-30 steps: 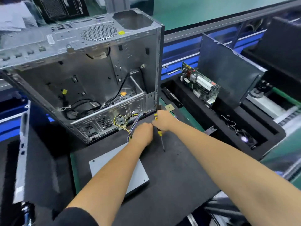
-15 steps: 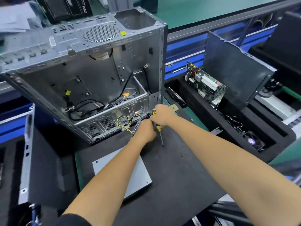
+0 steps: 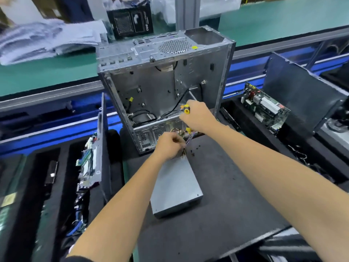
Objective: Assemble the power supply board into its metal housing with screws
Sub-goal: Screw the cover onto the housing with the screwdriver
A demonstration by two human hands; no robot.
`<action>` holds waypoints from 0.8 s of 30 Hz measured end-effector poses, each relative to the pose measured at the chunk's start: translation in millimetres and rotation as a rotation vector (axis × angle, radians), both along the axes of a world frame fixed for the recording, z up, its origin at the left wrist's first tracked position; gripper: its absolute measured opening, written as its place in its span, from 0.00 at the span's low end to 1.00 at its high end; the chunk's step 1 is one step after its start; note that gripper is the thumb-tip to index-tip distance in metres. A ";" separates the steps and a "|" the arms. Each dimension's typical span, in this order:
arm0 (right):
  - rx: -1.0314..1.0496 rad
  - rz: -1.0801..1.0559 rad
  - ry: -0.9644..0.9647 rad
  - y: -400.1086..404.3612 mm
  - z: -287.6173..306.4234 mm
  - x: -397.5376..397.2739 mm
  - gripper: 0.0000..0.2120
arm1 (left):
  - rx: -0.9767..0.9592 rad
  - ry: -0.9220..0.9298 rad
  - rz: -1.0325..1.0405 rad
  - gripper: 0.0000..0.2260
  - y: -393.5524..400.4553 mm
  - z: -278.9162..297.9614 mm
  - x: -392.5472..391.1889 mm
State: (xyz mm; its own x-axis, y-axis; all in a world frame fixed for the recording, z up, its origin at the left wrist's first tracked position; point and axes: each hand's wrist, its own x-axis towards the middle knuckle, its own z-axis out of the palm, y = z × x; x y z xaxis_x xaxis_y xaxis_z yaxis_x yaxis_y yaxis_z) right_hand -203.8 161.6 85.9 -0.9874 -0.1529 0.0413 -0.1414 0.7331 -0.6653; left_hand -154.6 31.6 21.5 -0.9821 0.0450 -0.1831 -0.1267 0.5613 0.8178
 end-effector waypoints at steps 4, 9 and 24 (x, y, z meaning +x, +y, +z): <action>-0.073 0.029 0.077 -15.1 4.2 14.5 0.16 | 0.073 -0.028 0.003 0.06 -18.2 -2.3 20.0; -0.116 0.030 0.094 -22.2 2.9 24.9 0.14 | 0.094 -0.015 -0.022 0.04 -23.3 -9.0 31.9; -0.077 0.092 0.067 -11.7 2.7 41.8 0.13 | -0.115 0.063 -0.158 0.08 -16.3 -14.0 32.8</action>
State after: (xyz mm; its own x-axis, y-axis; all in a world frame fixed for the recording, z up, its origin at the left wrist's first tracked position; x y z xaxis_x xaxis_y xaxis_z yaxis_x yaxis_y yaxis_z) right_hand -162.0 150.0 88.6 -0.9639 -0.2368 0.1218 -0.2518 0.6618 -0.7061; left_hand -121.7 15.3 7.5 -0.9741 0.1816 -0.1348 0.0193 0.6605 0.7506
